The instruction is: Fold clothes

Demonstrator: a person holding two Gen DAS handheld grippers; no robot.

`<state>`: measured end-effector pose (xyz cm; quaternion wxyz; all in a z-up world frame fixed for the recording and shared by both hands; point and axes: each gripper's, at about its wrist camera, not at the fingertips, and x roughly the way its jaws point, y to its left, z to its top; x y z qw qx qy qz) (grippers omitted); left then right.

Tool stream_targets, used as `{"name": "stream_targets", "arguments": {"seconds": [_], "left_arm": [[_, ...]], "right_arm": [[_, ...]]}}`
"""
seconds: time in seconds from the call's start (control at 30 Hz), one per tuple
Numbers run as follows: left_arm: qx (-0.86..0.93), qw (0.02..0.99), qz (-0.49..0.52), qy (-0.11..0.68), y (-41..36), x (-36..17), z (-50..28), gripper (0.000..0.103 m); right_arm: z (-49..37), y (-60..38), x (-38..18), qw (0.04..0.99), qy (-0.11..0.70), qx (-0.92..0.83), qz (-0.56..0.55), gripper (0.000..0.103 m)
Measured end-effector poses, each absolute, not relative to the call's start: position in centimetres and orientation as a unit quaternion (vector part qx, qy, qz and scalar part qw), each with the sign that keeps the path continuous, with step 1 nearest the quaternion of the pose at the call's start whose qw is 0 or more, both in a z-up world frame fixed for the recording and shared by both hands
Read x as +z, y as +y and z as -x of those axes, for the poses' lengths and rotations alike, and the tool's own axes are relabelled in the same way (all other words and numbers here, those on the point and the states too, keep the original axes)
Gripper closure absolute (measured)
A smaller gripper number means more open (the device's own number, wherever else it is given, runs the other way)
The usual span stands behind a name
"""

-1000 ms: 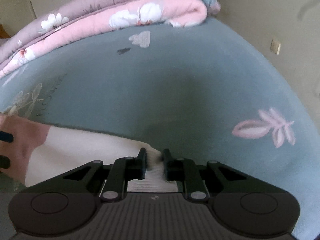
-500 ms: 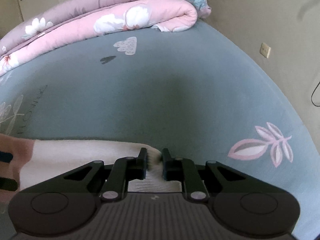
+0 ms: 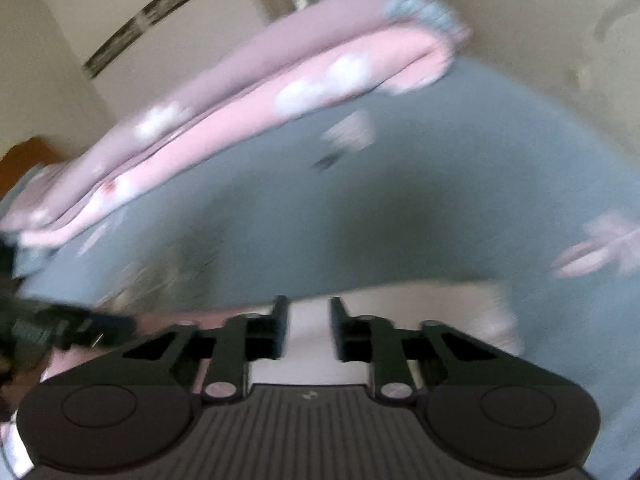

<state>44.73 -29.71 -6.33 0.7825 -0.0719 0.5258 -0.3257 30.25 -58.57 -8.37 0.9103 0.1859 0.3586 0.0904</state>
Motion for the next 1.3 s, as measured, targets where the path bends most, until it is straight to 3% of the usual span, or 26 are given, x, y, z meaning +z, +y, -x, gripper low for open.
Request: {"name": "stream_targets", "arguments": {"seconds": [0.23, 0.3, 0.57, 0.6, 0.63, 0.73, 1.0, 1.07, 1.17, 1.2, 1.23, 1.3], "left_arm": [[-0.304, 0.784, 0.083, 0.535, -29.6, -9.2, -45.3, 0.018], [-0.279, 0.804, 0.067, 0.521, -29.6, -9.9, -45.6, 0.018], [-0.265, 0.828, 0.047, 0.492, -30.3, -9.7, -45.5, 0.018], [-0.272, 0.827, 0.048, 0.489, -30.6, -9.4, -45.3, 0.018], [-0.284, 0.825, 0.053, 0.485, -31.0, -8.9, -45.0, 0.018], [-0.338, 0.804, 0.082, 0.482, -33.0, -8.0, -44.0, 0.018], [-0.368, 0.8, 0.054, 0.47, -39.3, -10.1, -42.8, 0.019], [-0.343, 0.825, 0.032, 0.449, -39.5, -10.0, -42.9, 0.022], [-0.326, 0.826, 0.045, 0.458, -38.9, -9.6, -43.3, 0.023], [-0.329, 0.822, 0.054, 0.462, -38.7, -9.4, -43.3, 0.023], [-0.333, 0.82, 0.058, 0.462, -38.5, -9.1, -43.2, 0.022], [-0.34, 0.82, 0.057, 0.458, -38.2, -8.5, -42.7, 0.022]], "right_arm": [[-33.0, -51.1, -13.3, 0.88, 0.413, 0.158, -0.173, 0.093], [-33.1, -51.7, -14.1, 0.881, 0.415, 0.144, -0.174, 0.103], [-30.2, -59.6, -14.6, 0.887, 0.387, 0.049, -0.248, 0.103], [-29.9, -59.8, -14.3, 0.89, 0.383, 0.041, -0.244, 0.102], [-29.6, -59.6, -13.9, 0.896, 0.373, 0.04, -0.239, 0.094], [-29.0, -59.1, -13.0, 0.908, 0.349, 0.038, -0.226, 0.089], [-27.9, -63.4, -15.5, 0.894, 0.355, -0.025, -0.273, 0.093], [-27.1, -64.7, -15.4, 0.893, 0.346, -0.049, -0.284, 0.102], [-25.8, -66.7, -15.2, 0.89, 0.333, -0.084, -0.299, 0.094], [-25.3, -67.3, -15.1, 0.889, 0.329, -0.096, -0.304, 0.083], [-25.0, -67.7, -15.0, 0.889, 0.317, -0.095, -0.317, 0.08], [-25.1, -67.5, -14.8, 0.892, 0.308, -0.09, -0.32, 0.08]]}}
